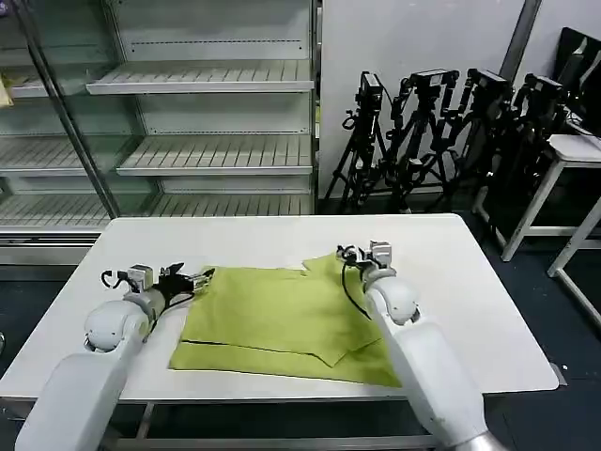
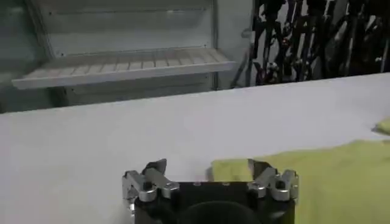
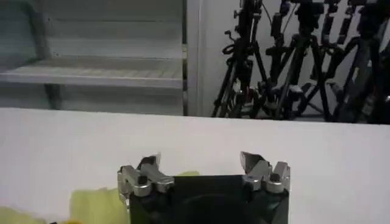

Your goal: Fold and organize the clothes.

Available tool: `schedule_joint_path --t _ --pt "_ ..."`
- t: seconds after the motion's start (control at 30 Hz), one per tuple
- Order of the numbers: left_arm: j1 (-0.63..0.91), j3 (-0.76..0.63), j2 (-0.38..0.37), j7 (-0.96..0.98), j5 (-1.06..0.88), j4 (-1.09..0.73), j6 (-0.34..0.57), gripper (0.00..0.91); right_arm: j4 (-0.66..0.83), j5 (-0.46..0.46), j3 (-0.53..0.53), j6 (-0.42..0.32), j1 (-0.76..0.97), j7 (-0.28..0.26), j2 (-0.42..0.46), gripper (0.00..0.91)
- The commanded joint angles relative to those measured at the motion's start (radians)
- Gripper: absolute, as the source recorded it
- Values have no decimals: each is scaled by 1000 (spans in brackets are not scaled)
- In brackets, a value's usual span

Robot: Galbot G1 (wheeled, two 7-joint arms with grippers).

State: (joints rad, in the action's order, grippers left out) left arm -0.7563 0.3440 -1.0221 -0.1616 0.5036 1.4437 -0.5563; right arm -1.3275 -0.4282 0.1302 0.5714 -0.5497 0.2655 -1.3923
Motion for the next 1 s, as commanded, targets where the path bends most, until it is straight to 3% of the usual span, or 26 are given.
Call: schedule_joint_path --t 0.03,0.27,0.3,0.33,0.37,0.4,1.0 --pt "66 -26 -1 -18 3 -85 -2 907 103 12 -17 3 63 3 -41 907" --pt "73 -32 -10 -20 -12 -103 -7 907 118 1 -12 2 57 -2 -48 907" --pt "69 -31 -11 -19 -12 -100 -7 907 118 -2 -11 2 55 -2 -50 856" --pt "62 -30 -11 -20 -11 -93 -8 433 118 -8 -11 2 55 -1 -50 272" --pt "61 -30 -11 -20 -12 -91 -9 181 118 -13 -12 4 54 1 -50 60" --pt "57 -30 -11 -19 -13 -89 -12 10 117 -15 -13 5 54 3 -50 0" --pt "22 -31 -18 -33 -4 -40 -20 10 55 -65 -10 6 12 21 -46 0"
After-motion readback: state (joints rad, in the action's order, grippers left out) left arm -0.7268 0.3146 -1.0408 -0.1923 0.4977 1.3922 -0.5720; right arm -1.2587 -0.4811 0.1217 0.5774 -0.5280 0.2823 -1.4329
